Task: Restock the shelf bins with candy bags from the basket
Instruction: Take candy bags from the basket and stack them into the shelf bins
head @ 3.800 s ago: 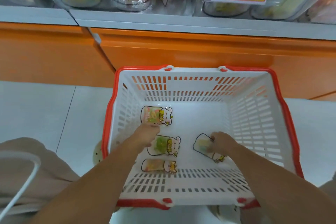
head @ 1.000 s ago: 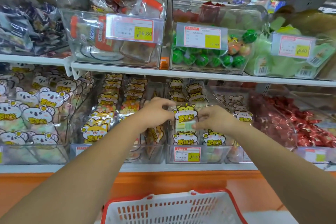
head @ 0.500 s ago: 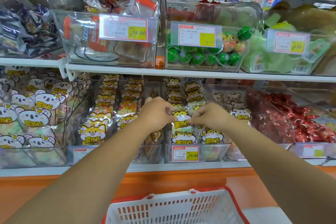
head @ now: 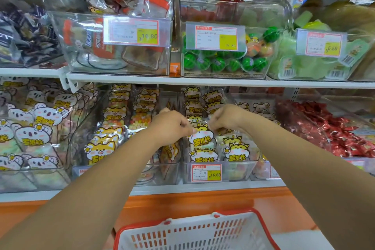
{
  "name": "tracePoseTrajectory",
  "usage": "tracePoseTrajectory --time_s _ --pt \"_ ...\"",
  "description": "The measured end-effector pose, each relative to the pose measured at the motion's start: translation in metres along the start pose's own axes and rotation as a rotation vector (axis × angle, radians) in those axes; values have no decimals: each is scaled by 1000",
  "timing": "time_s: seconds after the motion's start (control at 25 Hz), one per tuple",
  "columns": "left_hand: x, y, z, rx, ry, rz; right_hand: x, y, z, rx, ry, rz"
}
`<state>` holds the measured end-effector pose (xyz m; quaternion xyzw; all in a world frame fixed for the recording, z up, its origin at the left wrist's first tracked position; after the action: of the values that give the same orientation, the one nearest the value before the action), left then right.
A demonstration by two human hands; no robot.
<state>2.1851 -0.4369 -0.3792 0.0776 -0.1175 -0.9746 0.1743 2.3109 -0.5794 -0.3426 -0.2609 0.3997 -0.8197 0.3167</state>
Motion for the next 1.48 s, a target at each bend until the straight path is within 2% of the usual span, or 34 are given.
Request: tracePoseTrajectory --time_s 0.12,0.32,0.44,0.56,0.68,0.8,0.92,0.96,1.0,1.08,1.16,1.24,1.32,1.36,1.48 --pt "5 15 4 -97 103 34 -7 1 2 -253 50 45" --pt "6 27 2 -200 201 116 -2 10 10 -132 -2 82" --pt "10 23 4 -199 223 60 6 15 23 175 55 153" --pt "14 28 -4 -250 146 -33 6 30 26 458 40 161" --pt "15 30 -9 -288 95 -19 5 43 28 555 68 185" --pt "23 29 -5 -127 152 -22 21 43 30 388 151 239" --pt "64 29 4 -1 389 -72 67 42 16 64 308 346" --pt "84 28 5 37 439 -106 85 45 8 -118 265 337" --pt "107 26 1 87 451 -134 104 50 -4 -263 148 277" --pt "153 17 -25 210 340 -117 129 75 -42 -337 -220 84" --pt "188 1 -71 339 77 15 134 119 -92 -234 -450 -101" --pt "215 -16 -127 421 -237 206 126 178 -152 -229 -509 -347" --pt "236 -32 -182 481 -446 430 120 230 -212 -326 -561 -646" --pt "243 -37 -203 521 -486 547 118 254 -237 -308 -575 -716" --pt "253 -46 -260 685 -532 841 123 315 -293 -36 -534 -695"
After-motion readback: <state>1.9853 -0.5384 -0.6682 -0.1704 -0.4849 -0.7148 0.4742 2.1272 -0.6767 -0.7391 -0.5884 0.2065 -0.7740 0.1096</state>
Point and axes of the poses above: each hand's wrist, its own x-axis away from the middle knuckle, its own z-axis out of the back of the hand, y = z × x, the point moved 2 cm from there along -x, towards the middle knuckle, and after that the axes turned 13 degrees about -x, right-handed, at the moved point
